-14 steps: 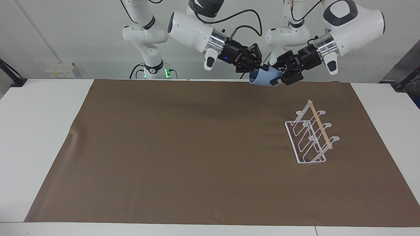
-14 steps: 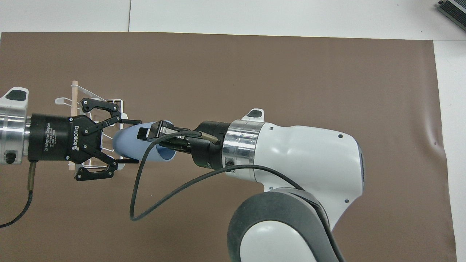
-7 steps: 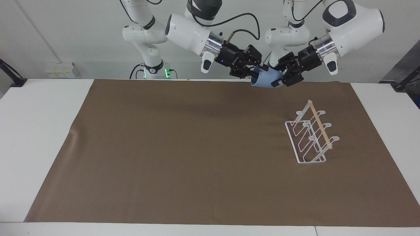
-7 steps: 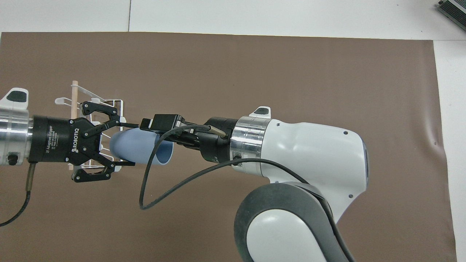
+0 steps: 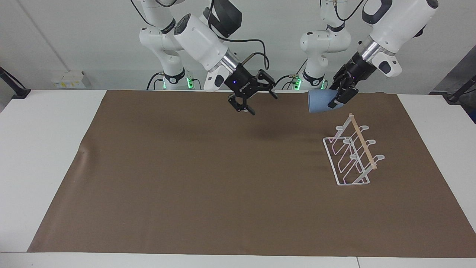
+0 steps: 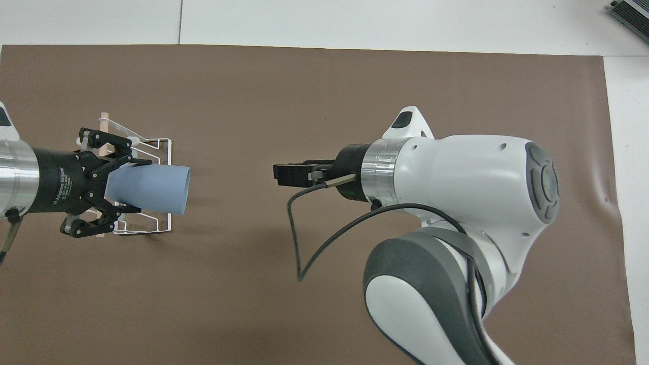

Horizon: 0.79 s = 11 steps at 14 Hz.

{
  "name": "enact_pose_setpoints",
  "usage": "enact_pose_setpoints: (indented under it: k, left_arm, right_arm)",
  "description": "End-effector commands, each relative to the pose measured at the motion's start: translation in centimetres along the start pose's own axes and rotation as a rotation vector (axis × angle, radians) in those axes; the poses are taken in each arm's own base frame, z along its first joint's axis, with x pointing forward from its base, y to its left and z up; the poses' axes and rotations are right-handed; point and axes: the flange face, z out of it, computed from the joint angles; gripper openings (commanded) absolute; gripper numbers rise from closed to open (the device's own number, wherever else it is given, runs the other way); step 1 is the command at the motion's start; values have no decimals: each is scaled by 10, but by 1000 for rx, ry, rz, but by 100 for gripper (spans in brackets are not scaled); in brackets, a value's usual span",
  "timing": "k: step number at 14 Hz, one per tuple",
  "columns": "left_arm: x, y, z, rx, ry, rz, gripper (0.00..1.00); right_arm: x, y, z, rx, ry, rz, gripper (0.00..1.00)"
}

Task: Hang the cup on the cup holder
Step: 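Open the right gripper and withdraw it while the left gripper holds the cup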

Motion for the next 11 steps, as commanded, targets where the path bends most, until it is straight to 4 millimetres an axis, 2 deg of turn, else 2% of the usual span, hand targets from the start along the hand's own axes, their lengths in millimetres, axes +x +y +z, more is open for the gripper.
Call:
enact_pose_setpoints:
  k: [1, 2, 4, 5, 7, 9, 11]
  left_arm:
    - [4, 17, 6, -15, 207, 86, 0]
    - [-1, 24, 15, -8, 304, 155, 0]
    - [5, 40, 30, 23, 455, 246, 0]
    - [5, 49, 41, 40, 513, 293, 0]
    - [11, 61, 60, 84, 619, 364, 0]
    - [12, 68, 86, 130, 685, 428, 0]
    - [15, 69, 96, 139, 696, 441, 0]
  right_arm:
    - [-1, 40, -18, -129, -74, -189, 100]
    - [0, 61, -24, -204, -108, -243, 100]
    - [1, 109, -42, -409, -203, -361, 96]
    - [0, 129, -52, -475, -247, -362, 95]
    - [-3, 169, -74, -536, -302, -290, 82]
    - [-7, 192, -98, -572, -308, -159, 74]
    - [-10, 188, -123, -625, -313, -50, 73]
